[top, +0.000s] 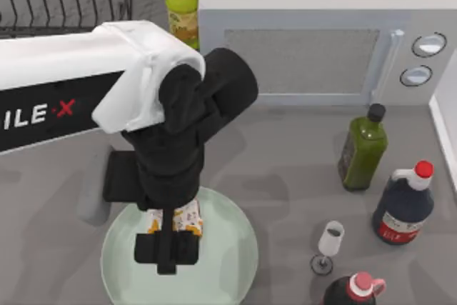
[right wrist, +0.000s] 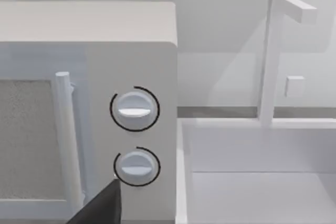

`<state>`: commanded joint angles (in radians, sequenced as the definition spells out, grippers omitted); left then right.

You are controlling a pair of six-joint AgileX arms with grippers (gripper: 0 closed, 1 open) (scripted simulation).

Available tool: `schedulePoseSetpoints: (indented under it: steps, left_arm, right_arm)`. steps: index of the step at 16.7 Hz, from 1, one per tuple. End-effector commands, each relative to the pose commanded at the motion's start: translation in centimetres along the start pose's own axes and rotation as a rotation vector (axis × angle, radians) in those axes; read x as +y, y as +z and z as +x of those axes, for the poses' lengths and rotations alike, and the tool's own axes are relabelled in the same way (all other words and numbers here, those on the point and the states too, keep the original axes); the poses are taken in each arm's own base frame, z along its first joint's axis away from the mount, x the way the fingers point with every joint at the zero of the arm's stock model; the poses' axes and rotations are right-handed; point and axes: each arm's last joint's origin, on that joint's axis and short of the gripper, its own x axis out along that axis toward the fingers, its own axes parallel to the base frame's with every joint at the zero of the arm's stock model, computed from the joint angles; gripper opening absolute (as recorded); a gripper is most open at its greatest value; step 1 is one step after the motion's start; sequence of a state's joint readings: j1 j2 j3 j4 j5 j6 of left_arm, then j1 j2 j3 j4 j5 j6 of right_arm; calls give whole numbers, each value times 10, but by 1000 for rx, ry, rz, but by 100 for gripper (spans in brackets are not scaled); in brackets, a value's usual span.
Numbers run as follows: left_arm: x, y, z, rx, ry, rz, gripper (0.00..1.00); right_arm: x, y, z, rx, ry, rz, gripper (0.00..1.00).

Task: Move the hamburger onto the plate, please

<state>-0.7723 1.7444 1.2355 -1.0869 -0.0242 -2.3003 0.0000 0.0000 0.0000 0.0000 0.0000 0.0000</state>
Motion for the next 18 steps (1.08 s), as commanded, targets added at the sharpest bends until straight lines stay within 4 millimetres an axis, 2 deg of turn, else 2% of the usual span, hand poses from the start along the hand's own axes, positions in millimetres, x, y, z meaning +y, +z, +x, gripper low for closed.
schedulePoseSetpoints:
  steps: [4,10,14,18]
  left_arm:
    - [-1,0,6,-4,5,5,0]
    - [0,-1,44,0,0,0,0]
    - [0,0,45,0,0,0,0]
    - [0,0,45,0,0,0,30]
  right_arm:
    - [0,0,0,0,0,0,100]
    - [0,0,0,0,0,0,100]
    - [0,0,0,0,0,0,100]
    - [0,0,0,0,0,0,100]
